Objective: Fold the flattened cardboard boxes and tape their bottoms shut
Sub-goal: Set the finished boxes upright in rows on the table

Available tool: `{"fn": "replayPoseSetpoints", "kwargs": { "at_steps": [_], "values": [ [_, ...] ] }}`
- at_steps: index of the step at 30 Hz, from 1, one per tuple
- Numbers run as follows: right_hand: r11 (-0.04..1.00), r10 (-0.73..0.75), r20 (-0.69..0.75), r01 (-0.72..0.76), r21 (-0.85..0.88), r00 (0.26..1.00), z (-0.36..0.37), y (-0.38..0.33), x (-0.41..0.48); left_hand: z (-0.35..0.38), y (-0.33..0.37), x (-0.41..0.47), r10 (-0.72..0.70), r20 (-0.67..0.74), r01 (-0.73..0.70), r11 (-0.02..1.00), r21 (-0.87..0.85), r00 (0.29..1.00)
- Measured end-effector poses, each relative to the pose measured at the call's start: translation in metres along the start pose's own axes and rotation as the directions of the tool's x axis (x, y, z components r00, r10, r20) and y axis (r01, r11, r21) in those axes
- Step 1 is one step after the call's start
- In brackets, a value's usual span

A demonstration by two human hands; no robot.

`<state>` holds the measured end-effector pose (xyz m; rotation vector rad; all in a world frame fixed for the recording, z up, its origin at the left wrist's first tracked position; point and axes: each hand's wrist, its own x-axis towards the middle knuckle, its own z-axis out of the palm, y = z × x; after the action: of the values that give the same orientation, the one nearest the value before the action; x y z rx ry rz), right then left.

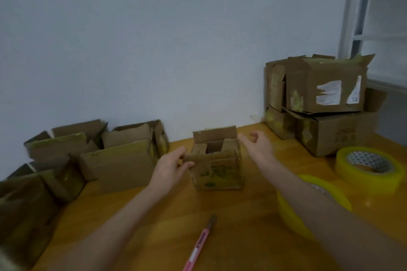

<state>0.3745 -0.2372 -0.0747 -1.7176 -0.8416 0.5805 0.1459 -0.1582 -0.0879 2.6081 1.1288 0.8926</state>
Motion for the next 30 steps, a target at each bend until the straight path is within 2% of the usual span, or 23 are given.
{"fn": "replayPoseSetpoints", "kwargs": {
  "at_steps": [2, 4, 7, 10, 13, 16, 19, 21, 22, 24, 25, 26, 28, 30],
  "values": [
    [0.991, 0.129, 0.190, -0.132, 0.007, 0.973, 0.020, -0.008, -0.015, -0.025, -0.012, -0.025, 0.084, -0.038, -0.082, 0.995, 0.048, 0.996],
    [0.983, 0.180, 0.290, -0.157, -0.099, 0.940, 0.038, -0.019, -0.030, -0.043, -0.017, -0.045, 0.199, -0.045, -0.192, 0.973, 0.129, 0.979],
    [0.967, 0.179, 0.343, -0.101, -0.233, 0.922, 0.063, -0.034, -0.044, -0.054, -0.019, -0.065, 0.342, 0.006, -0.329, 0.901, 0.282, 0.940],
    [0.932, 0.110, 0.337, 0.022, -0.363, 0.935, 0.072, -0.037, -0.046, -0.056, -0.018, -0.076, 0.384, 0.036, -0.377, 0.879, 0.291, 0.923],
    [0.904, 0.086, 0.286, 0.046, -0.425, 0.954, 0.069, -0.037, -0.043, -0.060, -0.022, -0.081, 0.291, 0.039, -0.292, 0.932, 0.214, 0.956],
    [0.886, 0.093, 0.318, 0.067, -0.458, 0.944, 0.070, -0.043, -0.046, -0.062, -0.018, -0.080, 0.168, 0.070, -0.177, 0.972, 0.157, 0.983],
    [0.831, 0.079, 0.323, 0.117, -0.544, 0.943, 0.078, -0.053, -0.042, -0.064, -0.003, -0.063, 0.026, 0.060, -0.023, 0.998, -0.050, 0.998],
    [0.780, 0.086, 0.329, 0.142, -0.609, 0.940, 0.082, -0.059, -0.039, -0.063, 0.002, -0.047, -0.020, 0.124, 0.039, 0.987, -0.157, 0.992],
    [0.751, 0.091, 0.326, 0.150, -0.643, 0.941, 0.083, -0.061, -0.039, -0.063, 0.003, -0.039, -0.027, 0.205, 0.054, 0.991, -0.126, 0.978],
    [0.715, 0.084, 0.321, 0.167, -0.679, 0.943, 0.086, -0.063, -0.039, -0.063, 0.005, -0.029, -0.081, 0.369, 0.070, 0.997, 0.042, 0.926],
    [0.726, 0.075, 0.317, 0.166, -0.668, 0.945, 0.086, -0.062, -0.038, -0.064, 0.006, -0.026, -0.109, 0.393, 0.067, 0.991, 0.119, 0.913],
    [0.780, 0.074, 0.315, 0.142, -0.609, 0.946, 0.083, -0.063, -0.036, -0.064, 0.007, -0.026, -0.114, 0.376, 0.057, 0.986, 0.159, 0.920],
    [0.926, 0.104, 0.311, 0.022, -0.376, 0.945, 0.074, -0.065, -0.032, -0.065, 0.006, -0.031, -0.074, 0.240, 0.037, 0.987, 0.156, 0.968],
    [0.974, 0.158, 0.312, -0.097, -0.203, 0.937, 0.062, -0.063, -0.032, -0.065, -0.003, -0.040, -0.068, 0.074, 0.060, 0.992, 0.108, 0.995]
  ]
}}
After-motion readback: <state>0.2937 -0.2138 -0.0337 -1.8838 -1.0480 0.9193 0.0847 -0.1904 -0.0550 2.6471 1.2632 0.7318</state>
